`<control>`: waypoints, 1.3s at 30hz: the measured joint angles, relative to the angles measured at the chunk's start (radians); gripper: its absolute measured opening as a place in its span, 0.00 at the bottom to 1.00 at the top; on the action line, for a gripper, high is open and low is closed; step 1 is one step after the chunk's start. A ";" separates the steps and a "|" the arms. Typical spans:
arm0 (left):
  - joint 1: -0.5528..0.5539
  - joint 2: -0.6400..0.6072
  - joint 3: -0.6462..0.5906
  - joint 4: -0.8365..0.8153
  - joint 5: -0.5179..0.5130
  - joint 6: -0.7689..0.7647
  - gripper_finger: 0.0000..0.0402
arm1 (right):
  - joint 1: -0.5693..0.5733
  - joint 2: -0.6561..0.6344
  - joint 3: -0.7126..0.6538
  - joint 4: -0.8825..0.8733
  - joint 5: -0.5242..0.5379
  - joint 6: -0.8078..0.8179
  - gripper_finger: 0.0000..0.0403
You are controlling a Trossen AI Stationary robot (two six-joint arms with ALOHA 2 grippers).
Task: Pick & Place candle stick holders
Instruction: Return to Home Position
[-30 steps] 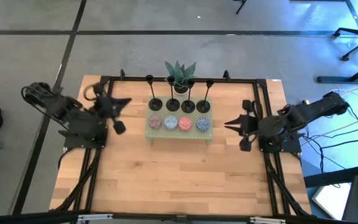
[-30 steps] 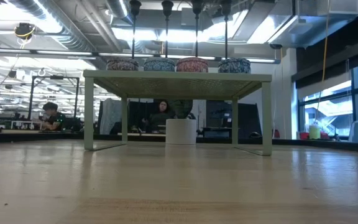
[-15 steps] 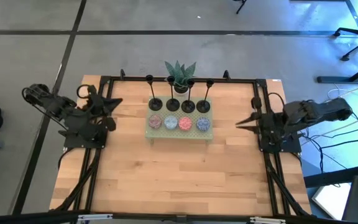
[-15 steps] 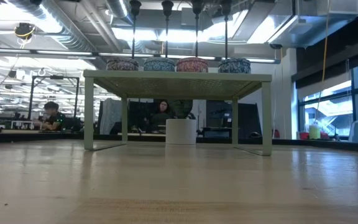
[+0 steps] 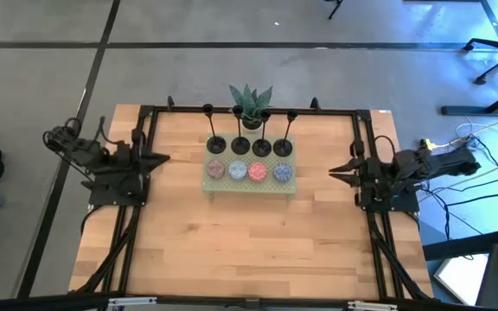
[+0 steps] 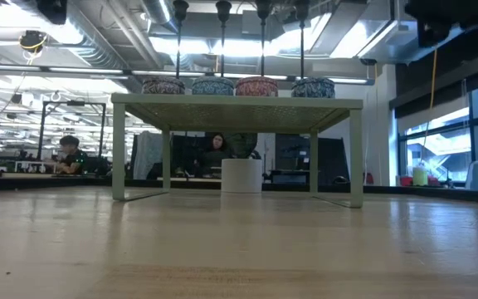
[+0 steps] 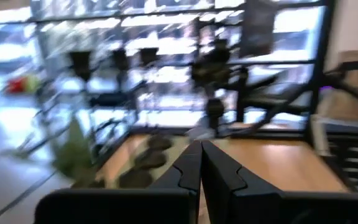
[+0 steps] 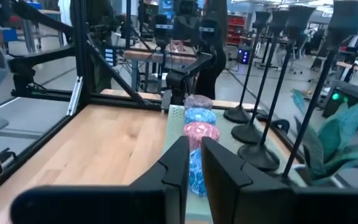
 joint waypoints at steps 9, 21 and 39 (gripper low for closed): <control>0.001 -0.081 -0.194 0.261 0.199 0.225 0.01 | 0.000 -0.091 -0.098 0.045 0.001 0.006 0.11; 0.056 -0.081 -0.369 0.495 0.402 0.392 0.01 | 0.000 -0.245 -0.209 0.041 0.004 -0.013 0.11; 0.346 -0.081 -0.501 0.607 0.518 0.239 0.01 | -0.061 -0.252 -0.338 0.169 0.037 0.017 0.11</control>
